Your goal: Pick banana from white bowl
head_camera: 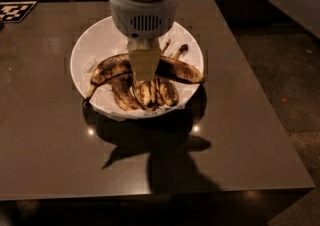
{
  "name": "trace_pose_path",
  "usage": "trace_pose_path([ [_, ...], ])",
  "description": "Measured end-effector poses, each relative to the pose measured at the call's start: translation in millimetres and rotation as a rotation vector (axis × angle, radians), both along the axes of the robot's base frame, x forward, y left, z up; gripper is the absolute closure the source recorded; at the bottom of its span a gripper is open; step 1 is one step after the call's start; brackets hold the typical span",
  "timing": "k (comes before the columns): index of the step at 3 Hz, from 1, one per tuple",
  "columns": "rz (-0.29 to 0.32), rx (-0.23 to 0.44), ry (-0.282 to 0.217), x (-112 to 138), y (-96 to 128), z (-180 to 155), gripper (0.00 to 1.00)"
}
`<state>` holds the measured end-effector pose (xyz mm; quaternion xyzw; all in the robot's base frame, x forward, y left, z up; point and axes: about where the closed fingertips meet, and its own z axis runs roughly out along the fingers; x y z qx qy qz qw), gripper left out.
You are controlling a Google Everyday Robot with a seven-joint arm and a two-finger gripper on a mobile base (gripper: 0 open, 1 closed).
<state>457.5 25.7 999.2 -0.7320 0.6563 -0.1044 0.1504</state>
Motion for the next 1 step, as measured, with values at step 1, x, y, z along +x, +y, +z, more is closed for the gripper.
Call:
trace_pose_path([
  [1, 0.026, 0.023, -0.013, -13.8, -5.8, 10.0, 1.0],
])
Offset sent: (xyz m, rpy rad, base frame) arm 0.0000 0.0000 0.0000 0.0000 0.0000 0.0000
